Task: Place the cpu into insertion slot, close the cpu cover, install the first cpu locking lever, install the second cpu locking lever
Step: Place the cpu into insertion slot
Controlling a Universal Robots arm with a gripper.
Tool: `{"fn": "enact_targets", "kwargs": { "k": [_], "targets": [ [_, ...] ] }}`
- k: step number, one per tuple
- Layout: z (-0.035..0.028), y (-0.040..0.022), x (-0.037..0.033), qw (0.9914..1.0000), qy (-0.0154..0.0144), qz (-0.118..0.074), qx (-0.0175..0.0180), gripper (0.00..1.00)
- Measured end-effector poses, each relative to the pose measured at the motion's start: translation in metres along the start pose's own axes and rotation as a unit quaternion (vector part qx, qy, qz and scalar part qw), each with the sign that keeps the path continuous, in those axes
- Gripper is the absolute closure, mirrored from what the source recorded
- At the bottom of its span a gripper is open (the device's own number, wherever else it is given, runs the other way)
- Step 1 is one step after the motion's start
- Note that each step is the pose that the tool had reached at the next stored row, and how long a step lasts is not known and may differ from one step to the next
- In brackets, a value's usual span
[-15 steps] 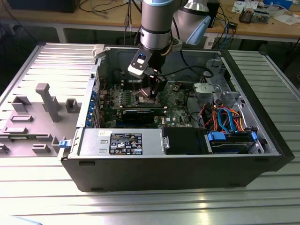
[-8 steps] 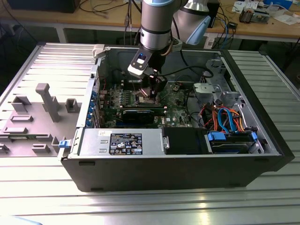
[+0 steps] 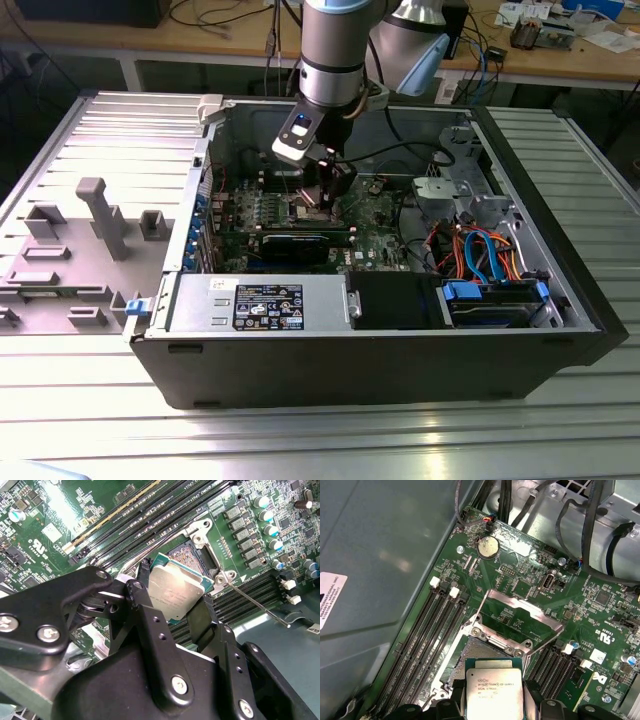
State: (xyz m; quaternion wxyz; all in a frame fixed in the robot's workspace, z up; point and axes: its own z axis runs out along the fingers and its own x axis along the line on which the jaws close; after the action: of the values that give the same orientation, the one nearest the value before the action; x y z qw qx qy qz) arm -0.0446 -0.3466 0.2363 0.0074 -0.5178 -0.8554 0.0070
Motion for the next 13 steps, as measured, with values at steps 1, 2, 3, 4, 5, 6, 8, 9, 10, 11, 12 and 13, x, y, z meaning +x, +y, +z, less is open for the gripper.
{"fn": "enact_targets", "kwargs": {
  "k": [1, 2, 3, 4, 5, 6, 8, 9, 10, 11, 12, 13],
  "targets": [
    [0.0000, 0.0000, 0.0000, 1.00000, 0.0000, 0.001, 0.0000, 0.45],
    [0.0000, 0.0000, 0.0000, 1.00000, 0.0000, 0.002, 0.0000, 0.45],
    [0.0000, 0.0000, 0.0000, 1.00000, 0.0001, 0.003, 0.0000, 0.45],
    [0.0000, 0.0000, 0.0000, 0.99999, 0.0001, 0.004, 0.0000, 0.45],
    [0.0000, 0.0000, 0.0000, 0.99999, 0.0001, 0.005, 0.0000, 0.45],
    [0.0000, 0.0000, 0.0000, 0.99998, 0.0001, 0.006, 0.0000, 0.45],
    [0.0000, 0.0000, 0.0000, 0.99997, 0.0001, 0.007, 0.0000, 0.45],
    [0.0000, 0.0000, 0.0000, 0.99997, 0.0002, 0.008, 0.0000, 0.45],
    [0.0000, 0.0000, 0.0000, 0.99997, 0.0002, 0.008, 0.0000, 0.45],
    [0.0000, 0.0000, 0.0000, 0.99997, 0.0002, 0.008, 0.0000, 0.45],
    [0.0000, 0.0000, 0.0000, 0.99997, 0.0001, 0.008, 0.0000, 0.45],
    [0.0000, 0.0000, 0.0000, 0.99996, 0.0002, 0.009, 0.0000, 0.45]
  ]
}}
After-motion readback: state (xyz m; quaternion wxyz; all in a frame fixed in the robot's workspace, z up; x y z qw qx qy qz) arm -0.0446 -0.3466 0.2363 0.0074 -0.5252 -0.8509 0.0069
